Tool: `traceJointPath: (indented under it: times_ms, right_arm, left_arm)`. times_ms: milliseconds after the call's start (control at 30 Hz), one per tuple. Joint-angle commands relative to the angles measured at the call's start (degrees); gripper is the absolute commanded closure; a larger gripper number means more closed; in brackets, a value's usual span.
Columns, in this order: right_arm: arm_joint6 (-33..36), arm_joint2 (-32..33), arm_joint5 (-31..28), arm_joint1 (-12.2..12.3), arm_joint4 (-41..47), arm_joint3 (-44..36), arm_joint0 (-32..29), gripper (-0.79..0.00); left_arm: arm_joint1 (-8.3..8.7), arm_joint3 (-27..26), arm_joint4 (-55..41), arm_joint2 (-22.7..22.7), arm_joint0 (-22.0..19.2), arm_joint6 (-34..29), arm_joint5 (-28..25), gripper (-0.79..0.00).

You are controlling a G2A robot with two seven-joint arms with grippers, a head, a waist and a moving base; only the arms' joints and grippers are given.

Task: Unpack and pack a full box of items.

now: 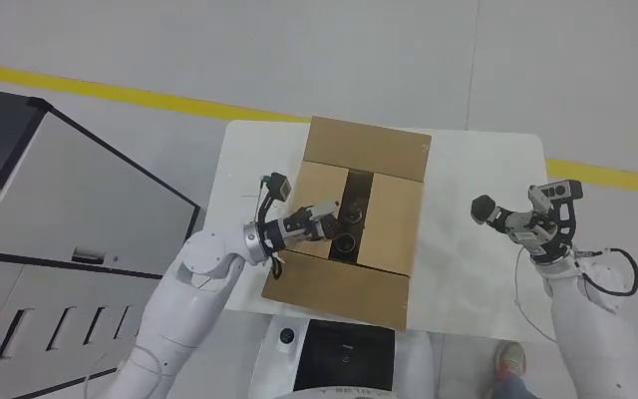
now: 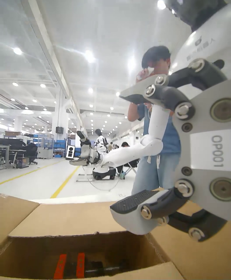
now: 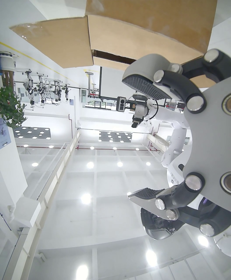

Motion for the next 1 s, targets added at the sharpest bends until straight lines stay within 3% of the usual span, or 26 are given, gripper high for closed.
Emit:
traceJointPath:
  times_ms: [0, 333, 467, 600, 767, 967]
  right_arm:
    - [0.0, 0.0, 0.0, 0.0, 0.0, 0.0, 0.0, -0.785]
    - [0.0, 0.0, 0.0, 0.0, 0.0, 0.0, 0.0, -0.785]
    - [-2.39, -0.34, 1.39, -0.12, -0.48, 3.19, -2.73, -0.785]
    - [-3.02, 1.03, 1.97, -0.17, 2.1, 4.74, -5.11, -0.785]
    - [-4.46, 1.95, 1.39, -0.31, 3.03, 4.5, -6.87, -0.785]
    - [-4.99, 1.7, 1.36, -0.49, 3.67, 4.12, -7.67, -0.785]
  left_arm:
    - [-0.02, 0.12, -0.46, 0.02, -0.1, 0.0, 0.22, -0.785]
    - [-0.02, 0.12, -0.46, 0.02, -0.1, 0.0, 0.22, -0.785]
    - [0.0, -0.12, 6.35, 0.79, -0.34, 4.96, -1.97, -0.785]
    - [-0.84, 1.89, 15.0, 7.47, -2.5, 9.85, -4.23, -0.785]
    - [-2.97, 7.97, 25.49, 17.65, -7.67, 19.34, -4.64, -0.785]
    - [-3.73, 8.9, 23.71, 19.21, -9.07, 21.65, -3.85, -0.785]
